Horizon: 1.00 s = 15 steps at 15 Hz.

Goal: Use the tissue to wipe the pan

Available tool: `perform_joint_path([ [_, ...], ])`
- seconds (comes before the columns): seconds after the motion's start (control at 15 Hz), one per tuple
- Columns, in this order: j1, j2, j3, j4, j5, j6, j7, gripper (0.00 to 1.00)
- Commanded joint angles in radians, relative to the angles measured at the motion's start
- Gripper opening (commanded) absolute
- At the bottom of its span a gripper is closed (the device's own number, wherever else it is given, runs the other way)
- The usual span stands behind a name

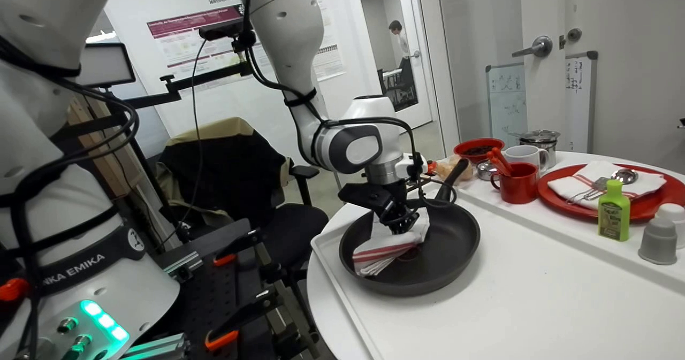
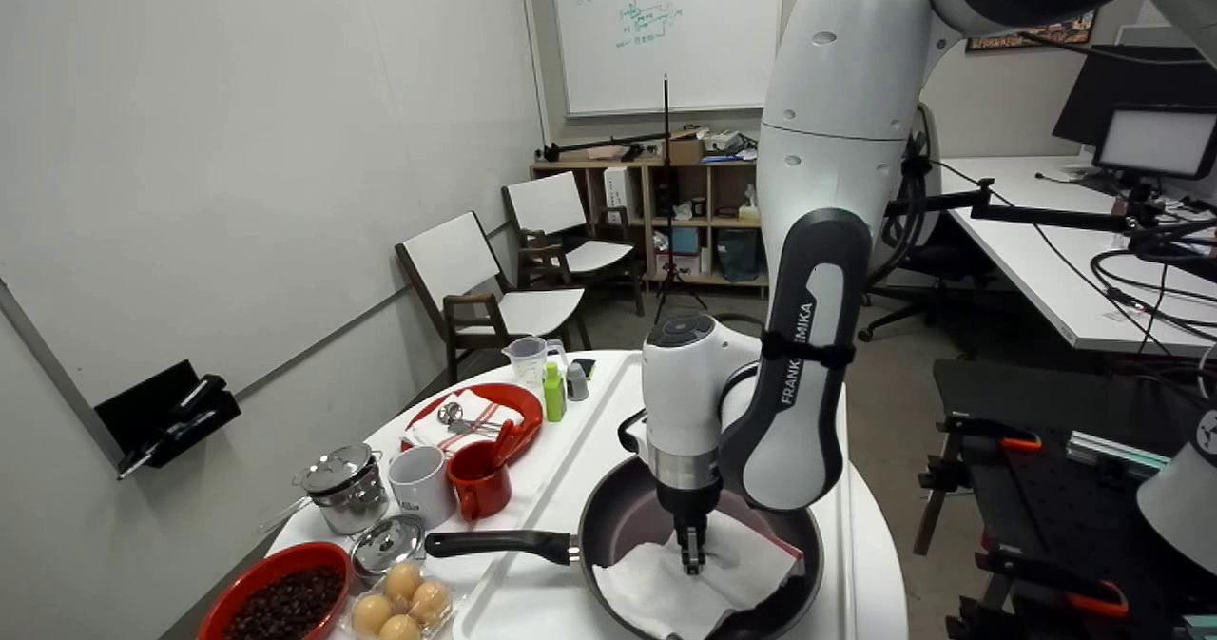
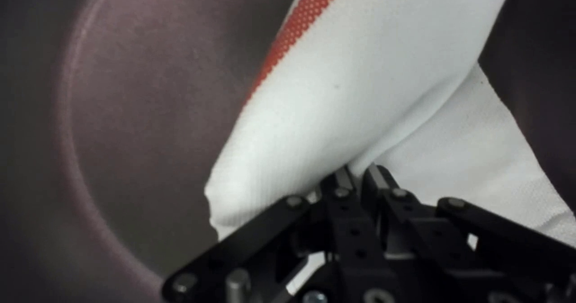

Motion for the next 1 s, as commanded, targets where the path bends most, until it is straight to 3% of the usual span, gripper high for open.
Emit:
perform_joint_path([
  [0.0, 0.089, 0.033, -0.102, -0.104, -0.088, 0.039, -0.022, 0.08],
  [0.47, 0.285, 0.026, -0.27, -0.208, -0.201, 0.13, -0.018, 0.07],
  [0.93, 0.329, 0.0, -0.282, -0.204, -0.177, 0.182, -0.027, 0.07],
])
